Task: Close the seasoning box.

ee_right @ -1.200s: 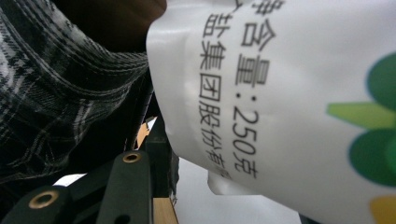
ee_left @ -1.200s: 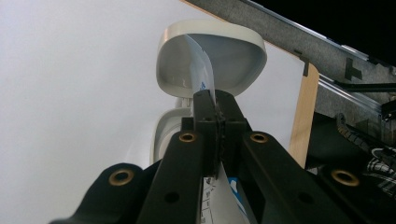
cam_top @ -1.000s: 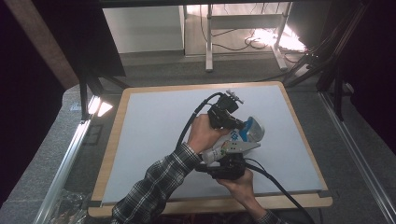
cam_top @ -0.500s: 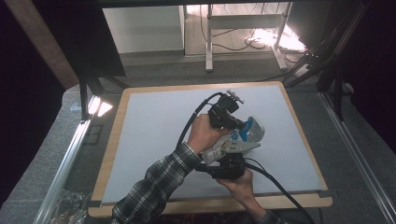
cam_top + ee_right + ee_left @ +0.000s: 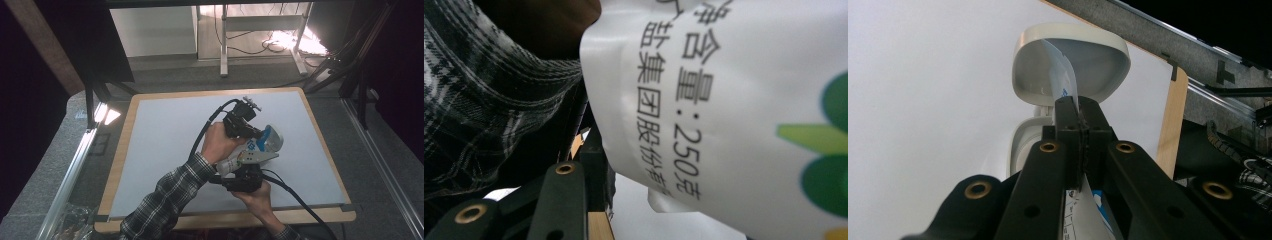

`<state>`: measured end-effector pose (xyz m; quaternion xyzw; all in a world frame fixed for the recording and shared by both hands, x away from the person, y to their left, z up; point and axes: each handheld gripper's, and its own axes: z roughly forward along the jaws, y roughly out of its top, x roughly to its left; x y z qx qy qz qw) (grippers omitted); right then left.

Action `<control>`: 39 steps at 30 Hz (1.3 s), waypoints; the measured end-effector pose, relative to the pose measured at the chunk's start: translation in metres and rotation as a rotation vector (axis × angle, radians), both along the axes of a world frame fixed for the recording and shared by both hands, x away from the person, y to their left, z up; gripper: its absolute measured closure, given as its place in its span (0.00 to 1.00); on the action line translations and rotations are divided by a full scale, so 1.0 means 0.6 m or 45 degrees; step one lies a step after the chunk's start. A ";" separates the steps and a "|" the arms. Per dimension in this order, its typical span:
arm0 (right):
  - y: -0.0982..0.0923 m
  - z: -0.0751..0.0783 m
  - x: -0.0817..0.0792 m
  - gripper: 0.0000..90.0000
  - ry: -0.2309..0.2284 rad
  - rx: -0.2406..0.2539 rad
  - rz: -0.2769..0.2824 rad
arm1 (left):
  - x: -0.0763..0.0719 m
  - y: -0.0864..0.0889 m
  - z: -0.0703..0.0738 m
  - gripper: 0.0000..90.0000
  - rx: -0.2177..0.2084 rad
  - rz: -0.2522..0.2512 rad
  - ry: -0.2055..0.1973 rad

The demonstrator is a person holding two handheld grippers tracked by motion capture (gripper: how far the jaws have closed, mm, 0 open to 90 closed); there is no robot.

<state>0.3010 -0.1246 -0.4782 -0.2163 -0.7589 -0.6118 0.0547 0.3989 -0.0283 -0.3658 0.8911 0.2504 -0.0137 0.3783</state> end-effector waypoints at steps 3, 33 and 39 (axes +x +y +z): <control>0.000 0.000 0.000 0.60 0.000 0.001 -0.001 | 0.000 -0.001 0.000 0.99 -0.001 -0.001 0.002; -0.001 0.002 0.000 0.60 -0.002 0.012 -0.002 | 0.000 -0.005 0.003 0.99 0.007 -0.008 0.006; -0.001 0.002 0.000 0.60 0.000 0.017 0.000 | 0.000 -0.005 0.003 0.99 0.010 -0.008 0.008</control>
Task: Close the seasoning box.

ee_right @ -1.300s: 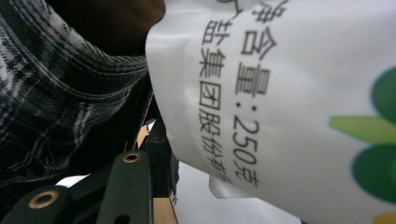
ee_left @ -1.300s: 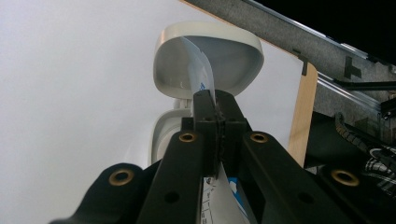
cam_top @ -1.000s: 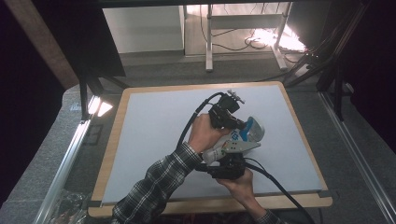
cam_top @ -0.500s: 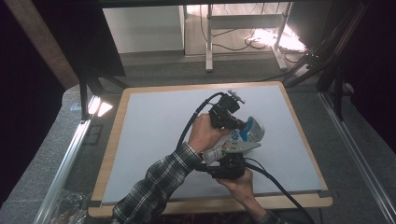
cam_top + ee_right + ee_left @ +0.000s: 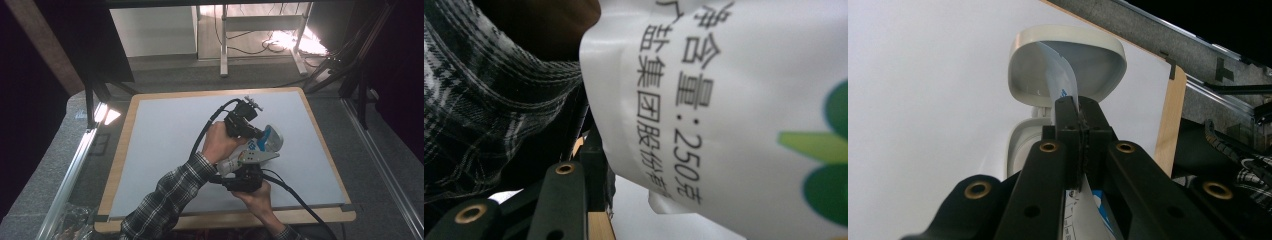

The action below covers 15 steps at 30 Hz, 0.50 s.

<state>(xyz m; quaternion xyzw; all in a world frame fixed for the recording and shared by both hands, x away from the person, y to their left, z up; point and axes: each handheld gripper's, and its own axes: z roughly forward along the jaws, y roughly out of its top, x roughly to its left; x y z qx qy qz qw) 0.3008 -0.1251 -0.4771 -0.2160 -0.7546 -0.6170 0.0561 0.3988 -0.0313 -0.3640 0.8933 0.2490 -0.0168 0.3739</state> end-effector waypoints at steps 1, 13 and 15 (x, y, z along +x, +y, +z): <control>0.000 0.000 0.000 0.60 0.000 0.001 0.000 | 0.000 0.000 0.000 0.99 0.000 0.000 0.000; 0.000 0.000 0.001 0.59 0.003 0.003 -0.001 | 0.002 -0.002 -0.001 0.99 0.003 -0.003 0.001; 0.000 0.000 0.000 0.59 0.002 0.003 -0.001 | 0.002 -0.002 -0.001 0.99 0.004 -0.004 0.001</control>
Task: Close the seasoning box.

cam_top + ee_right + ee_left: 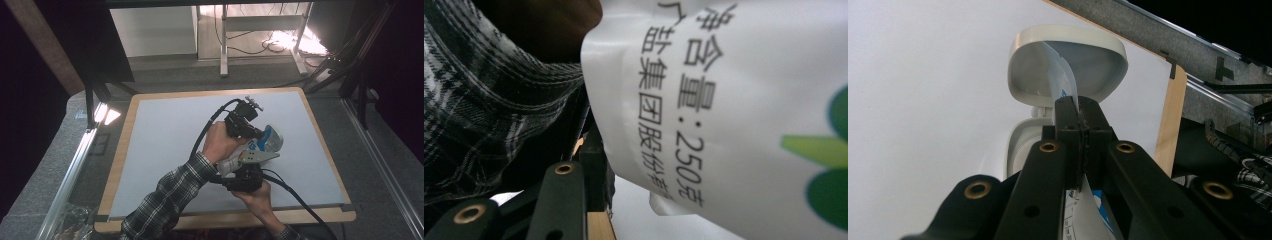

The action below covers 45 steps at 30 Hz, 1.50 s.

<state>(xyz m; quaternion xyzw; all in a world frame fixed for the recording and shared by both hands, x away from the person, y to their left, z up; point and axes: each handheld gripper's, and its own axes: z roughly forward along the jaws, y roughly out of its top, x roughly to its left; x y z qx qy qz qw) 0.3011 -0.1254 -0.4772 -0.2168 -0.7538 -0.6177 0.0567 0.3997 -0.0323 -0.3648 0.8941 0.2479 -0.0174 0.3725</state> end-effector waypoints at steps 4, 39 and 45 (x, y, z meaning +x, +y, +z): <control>0.000 0.000 0.000 0.59 -0.001 0.000 0.000 | 0.000 0.000 0.000 0.99 -0.001 0.000 0.001; 0.000 0.001 0.000 0.59 0.003 0.008 -0.002 | 0.002 -0.003 0.000 0.99 0.007 -0.003 0.014; 0.000 0.001 0.000 0.59 0.009 0.016 -0.002 | 0.003 -0.005 0.000 0.99 0.015 0.001 0.018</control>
